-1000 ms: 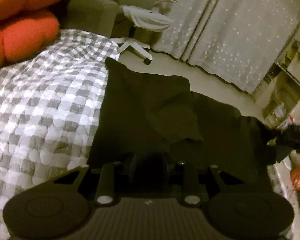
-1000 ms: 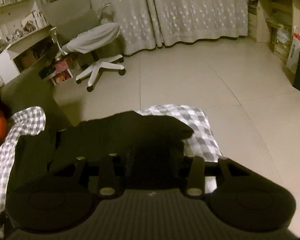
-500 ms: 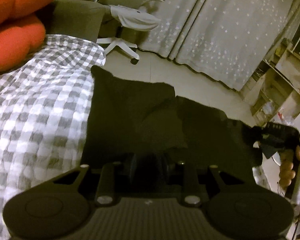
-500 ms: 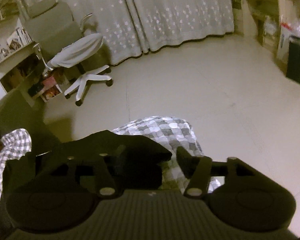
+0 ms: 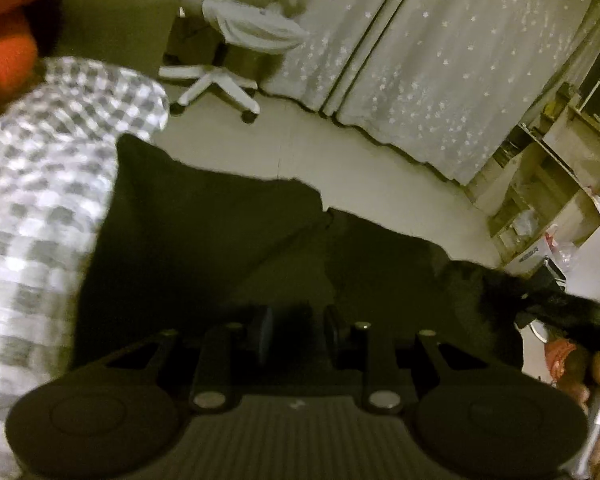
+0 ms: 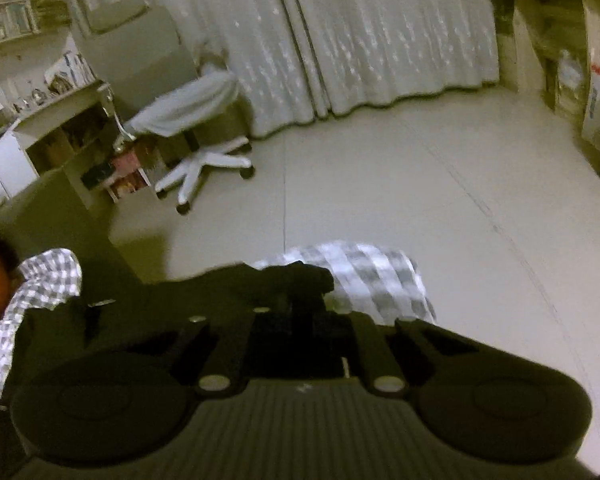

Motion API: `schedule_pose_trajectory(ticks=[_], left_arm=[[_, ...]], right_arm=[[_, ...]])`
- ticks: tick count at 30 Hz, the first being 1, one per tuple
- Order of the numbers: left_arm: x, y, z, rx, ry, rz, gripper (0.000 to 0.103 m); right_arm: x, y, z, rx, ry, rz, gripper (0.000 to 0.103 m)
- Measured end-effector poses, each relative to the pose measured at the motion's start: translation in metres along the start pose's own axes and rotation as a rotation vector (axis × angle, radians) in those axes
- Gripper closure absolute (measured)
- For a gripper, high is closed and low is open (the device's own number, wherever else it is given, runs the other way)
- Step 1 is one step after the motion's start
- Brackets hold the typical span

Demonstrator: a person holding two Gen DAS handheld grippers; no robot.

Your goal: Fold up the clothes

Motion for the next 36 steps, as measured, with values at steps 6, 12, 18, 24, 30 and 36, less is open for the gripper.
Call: schedule_pose_trajectory(ticks=[6, 12, 18, 24, 30, 36], left_arm=[[-0.004, 0.005, 0.003, 0.025, -0.002, -0.023, 0.076], [-0.017, 0.015, 0.022, 0.009, 0.056, -0.06, 0.076], [-0.022, 0.018, 0.055, 0.036, 0.198, -0.056, 0.076], [-0.022, 0.016, 0.081, -0.005, 0.256, -0.041, 0.085], [-0.03, 0.022, 0.084, 0.039, 0.283, -0.05, 0.084], [-0.035, 0.018, 0.06, 0.124, 0.232, -0.035, 0.055]], right_arm=[[-0.014, 0.012, 0.029, -0.035, 0.052, -0.045, 0.096], [-0.026, 0.014, 0.086, -0.063, 0.141, -0.06, 0.096], [-0.01, -0.036, 0.183, -0.095, 0.267, 0.047, 0.096], [0.05, -0.104, 0.223, -0.16, 0.308, 0.252, 0.09], [0.012, -0.038, 0.197, -0.226, 0.293, 0.081, 0.041], [0.003, 0.016, 0.143, -0.169, 0.235, 0.105, 0.041]])
Point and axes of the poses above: each gripper's, at about its wrist camera, not at the fingertips, and y roughly against the way its jaws point, z to its left, x to its underside, the point moved 5 cm from there along -y, roughly the way its jaws point, and after that the axes turned 11 degrees about -x, right-handed, at the moved point
